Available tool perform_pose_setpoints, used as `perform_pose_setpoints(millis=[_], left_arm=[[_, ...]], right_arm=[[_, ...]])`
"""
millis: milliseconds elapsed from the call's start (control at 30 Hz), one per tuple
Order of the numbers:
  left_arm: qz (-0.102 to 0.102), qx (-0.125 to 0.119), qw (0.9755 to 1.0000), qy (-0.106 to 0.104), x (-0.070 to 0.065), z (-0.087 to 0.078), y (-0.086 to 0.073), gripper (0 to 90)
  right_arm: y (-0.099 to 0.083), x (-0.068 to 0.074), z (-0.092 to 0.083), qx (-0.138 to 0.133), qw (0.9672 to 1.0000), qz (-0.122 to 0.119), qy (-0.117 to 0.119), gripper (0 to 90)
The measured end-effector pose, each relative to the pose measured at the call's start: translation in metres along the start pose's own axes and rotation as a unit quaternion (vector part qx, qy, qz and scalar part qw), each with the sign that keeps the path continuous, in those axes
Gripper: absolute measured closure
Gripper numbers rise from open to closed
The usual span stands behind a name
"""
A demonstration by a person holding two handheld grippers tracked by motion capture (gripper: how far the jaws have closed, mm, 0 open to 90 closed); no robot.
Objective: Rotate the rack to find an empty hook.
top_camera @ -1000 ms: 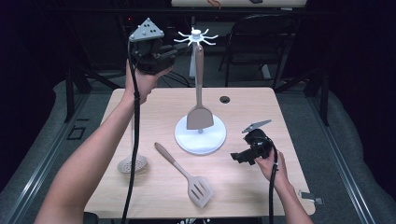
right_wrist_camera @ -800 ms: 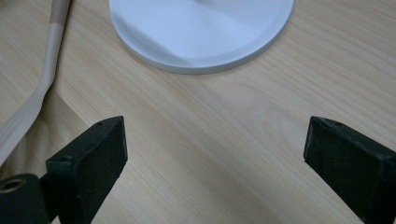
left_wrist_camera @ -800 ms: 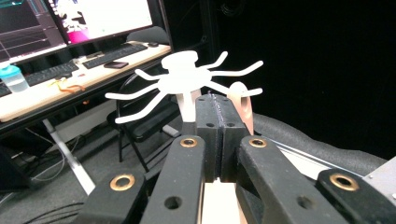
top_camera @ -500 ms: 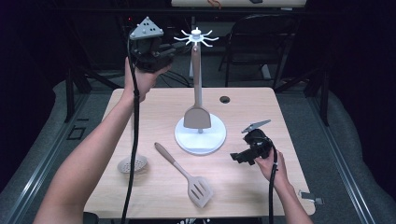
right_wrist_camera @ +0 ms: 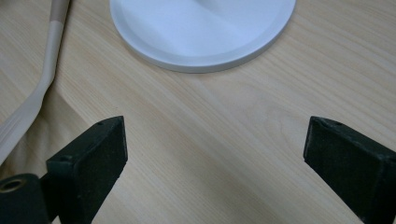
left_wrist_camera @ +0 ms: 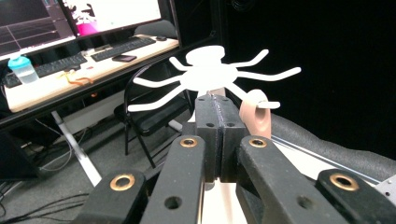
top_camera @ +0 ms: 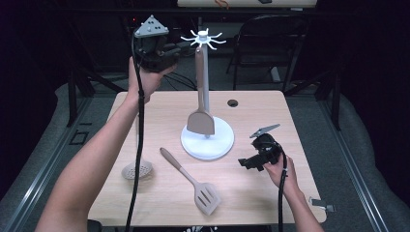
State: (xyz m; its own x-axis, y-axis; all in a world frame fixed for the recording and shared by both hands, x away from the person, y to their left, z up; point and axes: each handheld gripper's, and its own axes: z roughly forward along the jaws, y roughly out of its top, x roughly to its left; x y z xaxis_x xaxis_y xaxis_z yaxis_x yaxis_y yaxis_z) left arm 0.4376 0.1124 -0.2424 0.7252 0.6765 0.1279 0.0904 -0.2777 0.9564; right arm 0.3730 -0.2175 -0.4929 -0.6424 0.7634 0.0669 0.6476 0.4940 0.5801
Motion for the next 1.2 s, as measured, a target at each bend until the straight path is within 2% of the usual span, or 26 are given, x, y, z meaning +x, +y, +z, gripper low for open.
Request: perform_pose_setpoints(millis=[100,167,267,300,500,667,767,967,1033,1067,1200], left_arm=[[-0.005,0.002,1.0,0.003,0.003,0.001,-0.002,90.0],[-0.008,0.003,1.0,0.005,0.005,0.002,-0.002,90.0],[-0.009,0.003,0.9999,0.006,0.007,0.002,-0.003,90.0],[-0.01,0.003,0.9999,0.007,0.007,0.002,-0.003,90.0],[-0.024,-0.007,0.9997,-0.002,0.011,-0.002,-0.005,88.2],[-0.032,-0.002,0.9994,-0.01,0.011,-0.011,-0.013,70.3],[-0.035,0.0,0.9994,-0.009,0.011,-0.016,-0.018,58.6],[-0.046,0.021,0.9987,-0.009,0.014,-0.027,-0.041,39.8],[-0.052,0.027,0.9982,-0.013,0.014,-0.03,-0.052,34.4],[-0.054,0.03,0.998,-0.013,0.015,-0.031,-0.056,31.2],[-0.062,0.048,0.9969,-0.012,0.013,-0.033,-0.081,22.8]], right_arm=[[0.001,0.0,-0.001,0.008,0.9999,-0.006,-0.009,5.8],[0.0,0.0,0.0,0.001,1.0,0.001,0.001,5.8],[0.001,-0.001,-0.001,0.011,0.9999,-0.007,-0.011,5.8],[0.0,0.001,0.001,0.003,1.0,0.001,-0.005,5.8],[0.0,0.001,0.001,0.003,1.0,-0.003,-0.004,6.0],[0.0,0.003,0.0,0.001,1.0,-0.003,-0.002,6.3],[0.001,0.004,0.001,-0.001,1.0,-0.001,0.0,6.3],[0.002,0.009,0.002,-0.002,1.0,-0.005,-0.003,6.1],[0.003,0.009,0.001,0.007,0.9998,-0.012,-0.012,6.1],[0.003,0.011,0.003,-0.004,1.0,-0.006,-0.004,6.1],[0.003,0.014,0.003,0.002,0.9999,-0.012,-0.003,6.1]])
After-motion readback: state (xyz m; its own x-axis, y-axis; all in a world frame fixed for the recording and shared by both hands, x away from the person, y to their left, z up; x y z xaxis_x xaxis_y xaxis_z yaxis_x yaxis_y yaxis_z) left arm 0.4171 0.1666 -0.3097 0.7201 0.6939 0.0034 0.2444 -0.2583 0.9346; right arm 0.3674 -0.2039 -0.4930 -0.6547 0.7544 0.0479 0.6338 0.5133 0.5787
